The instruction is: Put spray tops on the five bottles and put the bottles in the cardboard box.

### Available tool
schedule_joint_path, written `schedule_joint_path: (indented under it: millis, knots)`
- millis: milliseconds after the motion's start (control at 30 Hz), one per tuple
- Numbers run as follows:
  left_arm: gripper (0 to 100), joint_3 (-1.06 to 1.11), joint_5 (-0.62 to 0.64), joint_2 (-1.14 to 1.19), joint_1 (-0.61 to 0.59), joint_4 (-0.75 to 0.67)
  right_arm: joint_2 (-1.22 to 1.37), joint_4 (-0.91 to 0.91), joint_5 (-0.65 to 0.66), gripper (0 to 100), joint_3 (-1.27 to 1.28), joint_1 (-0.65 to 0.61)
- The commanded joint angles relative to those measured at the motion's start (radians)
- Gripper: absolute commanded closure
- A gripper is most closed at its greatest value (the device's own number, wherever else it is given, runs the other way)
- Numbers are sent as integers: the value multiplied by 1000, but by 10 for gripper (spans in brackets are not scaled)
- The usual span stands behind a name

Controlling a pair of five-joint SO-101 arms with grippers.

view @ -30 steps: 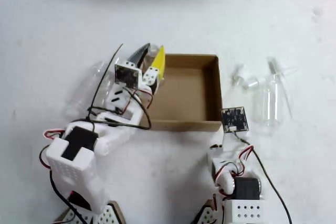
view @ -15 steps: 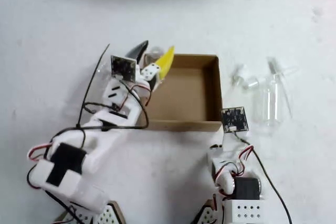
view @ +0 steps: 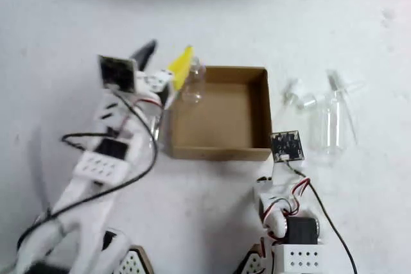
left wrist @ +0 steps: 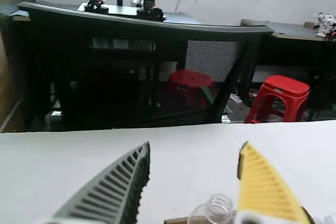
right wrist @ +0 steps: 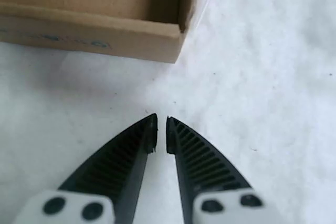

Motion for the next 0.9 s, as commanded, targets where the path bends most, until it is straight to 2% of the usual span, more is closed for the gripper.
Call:
schedule_joint_path:
  millis: [0,100,200,300,433,500,567,733,800,867]
  knots:
    - [748,-216,12,-262,-87,638,-1,5,9,984,9,-2]
    - [748,-319,9,-297,-117,861,-1,5,9,984,9,-1]
    - [748,-371,-100,-297,-147,1007,-1,5,9,984,9,-1]
    - [748,-384,-235,-303,-180,1126,-1,5,9,984,9,1]
    - [748,-384,-321,-305,-257,1226,-1,5,8,984,9,1]
    - [748,-384,-310,-305,-303,1243,-1,5,8,984,9,1]
    - [748,-384,-245,-306,-371,1247,-1,5,8,984,9,1]
    - [745,-373,55,-306,-591,1254,-1,5,8,984,9,1]
    - [745,-359,32,-306,-622,1272,-1,5,8,984,9,1]
    - [745,-338,-77,-306,-605,1290,-1,5,8,984,9,1]
